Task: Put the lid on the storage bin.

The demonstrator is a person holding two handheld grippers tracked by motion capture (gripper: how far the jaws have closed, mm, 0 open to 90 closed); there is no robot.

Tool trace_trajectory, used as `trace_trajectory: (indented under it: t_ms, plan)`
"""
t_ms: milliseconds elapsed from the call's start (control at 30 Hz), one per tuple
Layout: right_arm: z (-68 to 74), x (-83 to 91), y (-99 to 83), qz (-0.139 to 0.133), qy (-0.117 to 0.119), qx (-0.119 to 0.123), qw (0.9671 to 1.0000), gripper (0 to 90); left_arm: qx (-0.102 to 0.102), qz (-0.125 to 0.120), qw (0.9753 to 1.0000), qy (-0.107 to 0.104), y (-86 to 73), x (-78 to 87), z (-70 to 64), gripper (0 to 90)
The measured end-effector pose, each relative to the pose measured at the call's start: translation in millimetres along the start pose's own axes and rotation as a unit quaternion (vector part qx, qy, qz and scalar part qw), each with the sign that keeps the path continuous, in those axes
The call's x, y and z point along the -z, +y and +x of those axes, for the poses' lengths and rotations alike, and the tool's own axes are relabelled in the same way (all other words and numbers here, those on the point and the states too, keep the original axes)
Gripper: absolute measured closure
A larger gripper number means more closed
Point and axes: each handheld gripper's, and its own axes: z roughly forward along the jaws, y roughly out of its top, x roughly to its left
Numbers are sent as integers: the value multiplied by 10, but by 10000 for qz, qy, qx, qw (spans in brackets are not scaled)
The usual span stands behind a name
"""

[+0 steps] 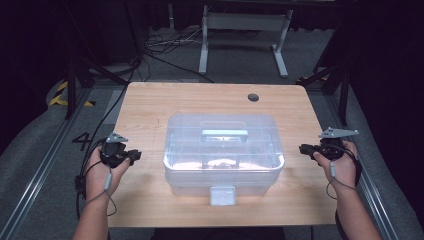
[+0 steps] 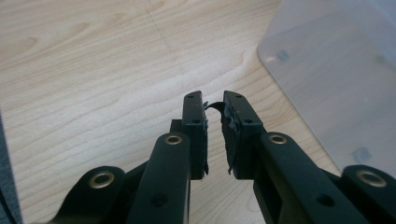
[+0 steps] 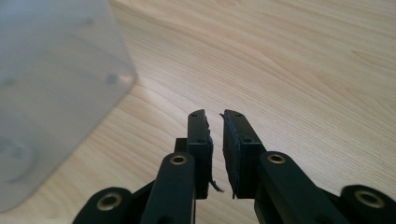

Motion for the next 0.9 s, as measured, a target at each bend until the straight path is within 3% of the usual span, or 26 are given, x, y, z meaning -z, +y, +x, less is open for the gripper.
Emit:
trace_trajectory:
  t_ms: [233, 267, 300, 500, 733, 900]
  plan:
    - [-33, -173, -112, 35, 30, -79, 10000, 820, 31, 108, 9999, -20, -71, -119, 13, 792]
    - [-43, -195, -131, 5, 28, -89, 10000, 819, 20, 125, 9999, -73, -78, -140, 15, 792]
    - [-50, -221, -158, -28, 32, -140, 9999, 818, 24, 116, 9995, -290, -89, -175, 7, 786]
    - [-20, -310, -239, -161, -90, -122, 9998, 789, -138, 114, 9996, -212, -111, -219, -24, 786]
    - [-43, -356, -301, -309, -157, -294, 9990, 670, -226, -48, 9997, -120, -215, -288, -52, 761]
    - [-43, -412, -331, -271, -285, -282, 9988, 532, -207, -133, 9996, -155, -250, -333, -41, 676]
